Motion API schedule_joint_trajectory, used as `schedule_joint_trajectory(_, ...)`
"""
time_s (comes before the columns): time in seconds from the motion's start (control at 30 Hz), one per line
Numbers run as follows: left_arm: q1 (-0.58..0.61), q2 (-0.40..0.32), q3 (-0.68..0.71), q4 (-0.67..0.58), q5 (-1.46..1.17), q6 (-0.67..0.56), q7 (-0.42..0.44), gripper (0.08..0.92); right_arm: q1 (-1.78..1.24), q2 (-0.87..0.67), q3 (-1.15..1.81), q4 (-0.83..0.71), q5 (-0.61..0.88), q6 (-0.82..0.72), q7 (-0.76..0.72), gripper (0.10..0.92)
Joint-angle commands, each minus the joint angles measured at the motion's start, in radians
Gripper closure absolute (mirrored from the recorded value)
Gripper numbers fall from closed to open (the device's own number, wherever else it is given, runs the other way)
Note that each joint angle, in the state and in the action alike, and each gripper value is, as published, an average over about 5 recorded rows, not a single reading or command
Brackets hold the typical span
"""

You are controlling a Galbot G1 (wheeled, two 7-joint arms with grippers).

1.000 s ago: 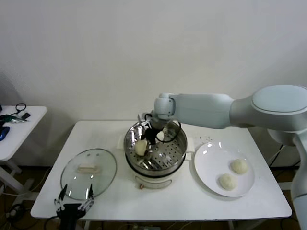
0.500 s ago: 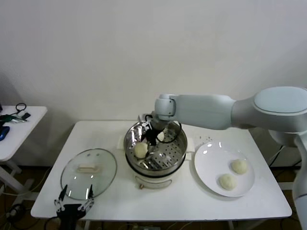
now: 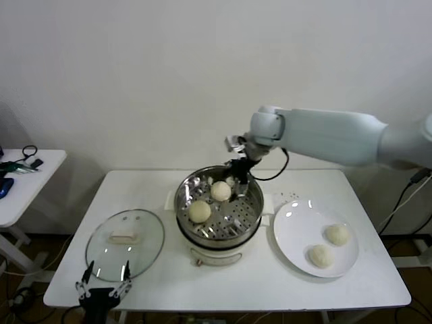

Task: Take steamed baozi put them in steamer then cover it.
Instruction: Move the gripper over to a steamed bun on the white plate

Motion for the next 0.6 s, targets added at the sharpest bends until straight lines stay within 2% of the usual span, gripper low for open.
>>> schedule_joint_trajectory(0.03, -0.003, -0.002, 0.000, 0.003, 0.002, 0.003, -0.001, 0.177, 0.037, -0.305, 0.017, 0.135, -0.143, 0.031, -0.076, 0.203)
schedule_joint_trajectory(0.33, -0.009, -0.005, -0.006, 0.005, 0.008, 0.007, 0.001, 0.177, -0.131, -0.497, 0.054, 0.166, -0.358, 0.062, -0.082, 0.203)
schedule_joint_trajectory(0.6, -0.009, -0.013, -0.010, 0.012, 0.019, 0.009, -0.001, 0.177, -0.314, -0.544, 0.113, 0.133, -0.478, 0.082, -0.089, 0.203)
